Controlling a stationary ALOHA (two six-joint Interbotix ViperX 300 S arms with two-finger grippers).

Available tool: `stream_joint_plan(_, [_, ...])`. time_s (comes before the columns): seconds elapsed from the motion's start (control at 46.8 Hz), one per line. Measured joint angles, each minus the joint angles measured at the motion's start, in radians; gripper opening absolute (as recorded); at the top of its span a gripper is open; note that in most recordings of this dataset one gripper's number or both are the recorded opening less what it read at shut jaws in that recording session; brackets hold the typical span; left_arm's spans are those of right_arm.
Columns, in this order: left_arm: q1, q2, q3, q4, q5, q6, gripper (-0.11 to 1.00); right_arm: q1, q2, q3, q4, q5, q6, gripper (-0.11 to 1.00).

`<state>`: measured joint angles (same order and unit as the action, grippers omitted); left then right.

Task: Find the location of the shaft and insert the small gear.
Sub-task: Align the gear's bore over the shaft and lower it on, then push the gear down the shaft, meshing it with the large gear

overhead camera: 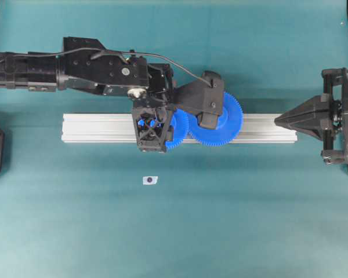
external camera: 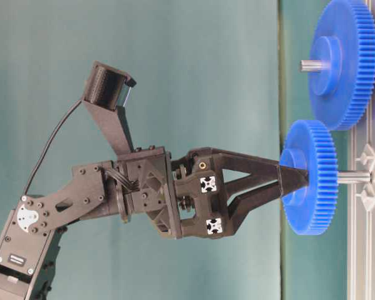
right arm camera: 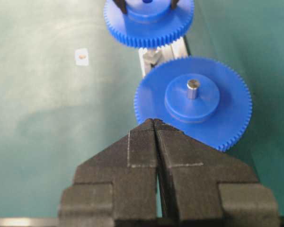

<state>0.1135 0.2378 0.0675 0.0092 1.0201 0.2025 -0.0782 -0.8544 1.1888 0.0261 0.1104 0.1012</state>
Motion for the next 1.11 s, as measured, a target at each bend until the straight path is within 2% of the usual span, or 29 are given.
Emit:
stream_joint_plan(0.427, [-0.005, 0.048, -0.003, 0.0, -0.008, -0.003, 0.64, 0.0, 0.0, 0.002, 0.0, -0.008, 0.002, 0.0])
stream_joint_plan(1.11, [-0.006, 0.041, -0.003, 0.0, -0.005, -0.011, 0.64, -0.002, -0.005, 0.003, -0.002, -0.014, 0.0, 0.0])
